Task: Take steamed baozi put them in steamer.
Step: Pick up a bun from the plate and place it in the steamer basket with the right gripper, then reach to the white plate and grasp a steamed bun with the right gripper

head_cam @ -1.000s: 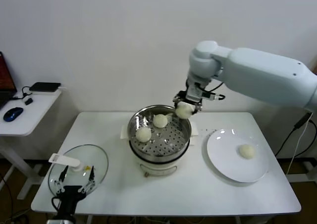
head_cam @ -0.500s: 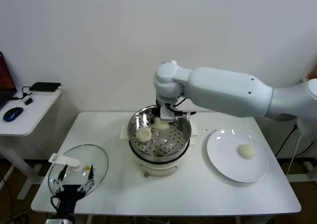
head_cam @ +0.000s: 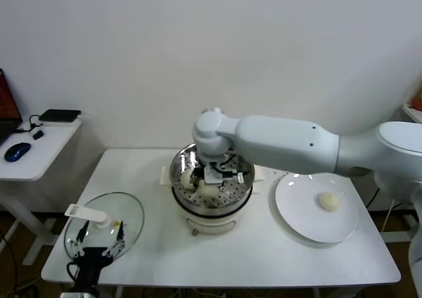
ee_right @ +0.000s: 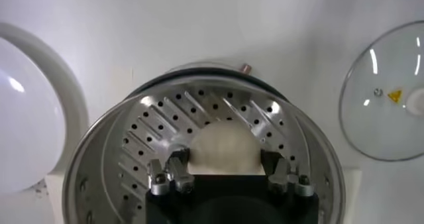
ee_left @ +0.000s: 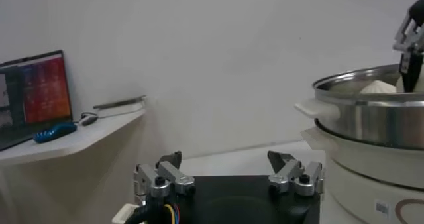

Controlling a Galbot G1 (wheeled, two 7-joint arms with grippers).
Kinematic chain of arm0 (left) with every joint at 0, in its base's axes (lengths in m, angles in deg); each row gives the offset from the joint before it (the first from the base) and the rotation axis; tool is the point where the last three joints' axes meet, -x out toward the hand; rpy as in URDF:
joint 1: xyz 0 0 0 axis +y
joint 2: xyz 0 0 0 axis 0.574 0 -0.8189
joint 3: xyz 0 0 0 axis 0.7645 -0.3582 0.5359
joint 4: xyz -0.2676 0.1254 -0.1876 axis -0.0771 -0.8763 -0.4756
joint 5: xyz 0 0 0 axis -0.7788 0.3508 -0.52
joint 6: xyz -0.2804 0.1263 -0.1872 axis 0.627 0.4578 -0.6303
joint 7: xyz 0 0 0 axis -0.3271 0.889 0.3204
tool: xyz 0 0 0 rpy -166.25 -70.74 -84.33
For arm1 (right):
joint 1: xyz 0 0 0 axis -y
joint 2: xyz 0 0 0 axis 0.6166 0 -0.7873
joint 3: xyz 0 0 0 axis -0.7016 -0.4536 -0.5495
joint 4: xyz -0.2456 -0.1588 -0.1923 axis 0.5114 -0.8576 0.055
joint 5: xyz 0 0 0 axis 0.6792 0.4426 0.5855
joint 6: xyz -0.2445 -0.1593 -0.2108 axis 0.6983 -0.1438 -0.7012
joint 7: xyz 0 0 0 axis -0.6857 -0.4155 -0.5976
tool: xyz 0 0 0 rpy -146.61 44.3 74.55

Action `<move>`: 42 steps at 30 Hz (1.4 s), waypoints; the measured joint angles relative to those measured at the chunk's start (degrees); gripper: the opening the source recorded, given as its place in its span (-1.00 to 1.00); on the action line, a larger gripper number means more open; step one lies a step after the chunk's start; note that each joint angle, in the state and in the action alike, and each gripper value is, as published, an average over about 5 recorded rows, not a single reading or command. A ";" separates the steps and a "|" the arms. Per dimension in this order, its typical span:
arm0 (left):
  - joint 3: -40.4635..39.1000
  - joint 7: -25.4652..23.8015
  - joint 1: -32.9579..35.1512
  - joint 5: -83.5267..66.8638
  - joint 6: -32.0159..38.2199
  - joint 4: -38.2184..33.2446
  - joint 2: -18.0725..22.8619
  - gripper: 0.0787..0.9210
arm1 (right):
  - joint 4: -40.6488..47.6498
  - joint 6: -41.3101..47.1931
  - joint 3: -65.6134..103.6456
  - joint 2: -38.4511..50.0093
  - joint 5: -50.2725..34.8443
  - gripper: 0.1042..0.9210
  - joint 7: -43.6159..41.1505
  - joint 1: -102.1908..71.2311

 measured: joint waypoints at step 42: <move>-0.28 -0.07 -0.79 0.69 -0.79 -0.12 -0.11 0.77 | 2.57 -0.07 -0.20 1.81 -6.50 0.76 -1.58 3.07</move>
